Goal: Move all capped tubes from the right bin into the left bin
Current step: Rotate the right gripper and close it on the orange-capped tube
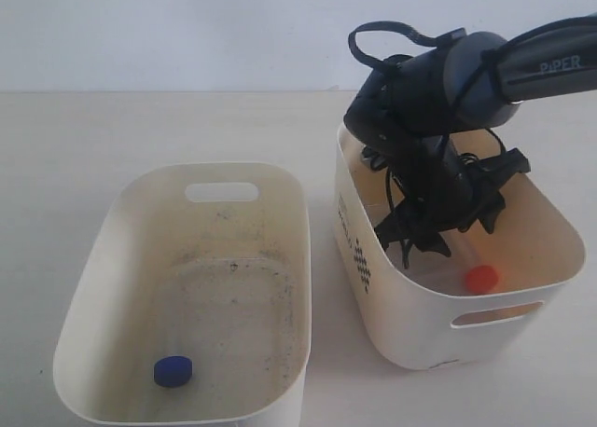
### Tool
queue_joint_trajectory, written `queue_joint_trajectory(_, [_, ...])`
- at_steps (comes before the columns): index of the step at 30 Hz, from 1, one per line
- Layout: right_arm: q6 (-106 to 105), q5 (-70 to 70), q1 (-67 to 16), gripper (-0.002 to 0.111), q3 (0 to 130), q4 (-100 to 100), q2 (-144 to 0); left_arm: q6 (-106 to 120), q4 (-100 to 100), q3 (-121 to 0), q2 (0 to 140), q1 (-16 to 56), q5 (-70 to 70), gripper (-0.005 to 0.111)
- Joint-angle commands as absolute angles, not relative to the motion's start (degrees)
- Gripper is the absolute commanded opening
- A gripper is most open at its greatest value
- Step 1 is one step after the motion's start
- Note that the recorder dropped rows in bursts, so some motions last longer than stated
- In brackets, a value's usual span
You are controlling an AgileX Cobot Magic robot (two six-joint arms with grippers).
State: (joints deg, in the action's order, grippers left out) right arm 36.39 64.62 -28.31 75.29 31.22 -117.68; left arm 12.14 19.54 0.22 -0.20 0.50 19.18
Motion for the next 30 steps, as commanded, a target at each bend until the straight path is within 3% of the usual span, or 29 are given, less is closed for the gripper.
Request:
queue_joint_trajectory(1, [37.59,62.16,-27.99,0.054,74.43,28.8,-119.83,12.07,19.38,0.0,0.0,0.56,18.9,0.004])
queue_joint_trajectory(30, [43.2,66.3,-33.13,0.054,74.43,36.29,-116.63,12.07,19.38,0.0,0.0,0.56,18.9,0.004])
